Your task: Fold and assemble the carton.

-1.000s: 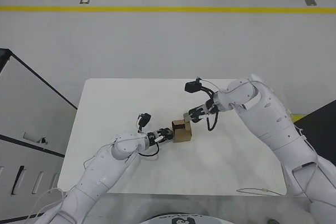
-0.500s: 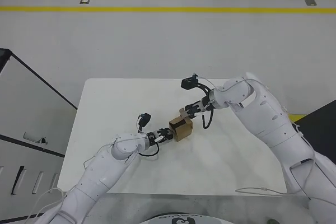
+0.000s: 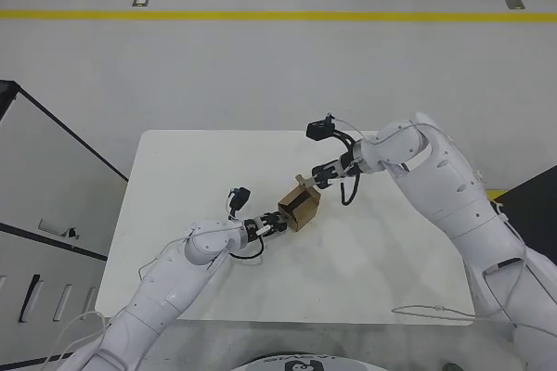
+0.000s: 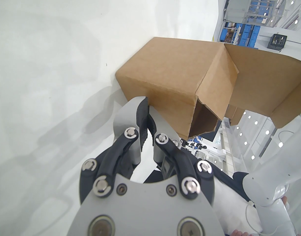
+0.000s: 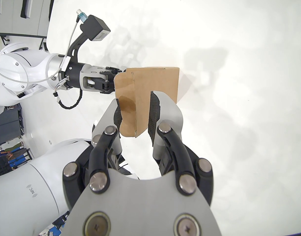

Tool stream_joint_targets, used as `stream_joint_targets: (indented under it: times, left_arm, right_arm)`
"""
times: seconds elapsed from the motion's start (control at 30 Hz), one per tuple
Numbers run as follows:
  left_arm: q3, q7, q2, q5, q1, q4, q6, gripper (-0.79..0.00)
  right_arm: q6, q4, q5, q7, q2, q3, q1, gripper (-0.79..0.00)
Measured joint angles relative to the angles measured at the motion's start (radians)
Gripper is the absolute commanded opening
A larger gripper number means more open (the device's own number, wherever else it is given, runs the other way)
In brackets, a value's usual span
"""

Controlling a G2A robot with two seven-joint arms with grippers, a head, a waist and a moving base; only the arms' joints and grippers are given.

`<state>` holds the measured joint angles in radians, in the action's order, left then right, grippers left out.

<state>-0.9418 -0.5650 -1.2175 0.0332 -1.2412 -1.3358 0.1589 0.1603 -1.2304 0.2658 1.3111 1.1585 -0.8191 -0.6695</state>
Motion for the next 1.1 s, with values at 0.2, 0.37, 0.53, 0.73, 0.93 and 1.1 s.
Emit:
stream_joint_targets:
  times: [0.2, 0.37, 0.53, 0.73, 0.93, 1.1]
  left_arm:
    - [0.0, 0.0, 0.0, 0.0, 0.0, 0.0, 0.0, -0.785]
    - [0.0, 0.0, 0.0, 0.0, 0.0, 0.0, 0.0, -0.785]
    - [0.0, 0.0, 0.0, 0.0, 0.0, 0.0, 0.0, -0.785]
    - [0.0, 0.0, 0.0, 0.0, 0.0, 0.0, 0.0, -0.785]
    - [0.0, 0.0, 0.0, 0.0, 0.0, 0.0, 0.0, -0.785]
    - [0.0, 0.0, 0.0, 0.0, 0.0, 0.0, 0.0, -0.785]
  right_arm:
    - [0.007, -0.014, -0.004, 0.017, -0.006, -0.003, -0.019, -0.548]
    - [0.01, -0.022, 0.013, 0.02, -0.002, 0.015, -0.008, -0.56]
    - [0.018, -0.032, 0.049, 0.036, 0.008, 0.053, 0.014, -0.57]
    - [0.014, -0.04, 0.11, 0.047, 0.02, 0.1, 0.041, -0.582]
    - [0.014, -0.048, 0.131, 0.051, 0.031, 0.129, 0.056, -0.625]
    - [0.019, -0.047, 0.149, 0.056, 0.04, 0.155, 0.066, -0.594]
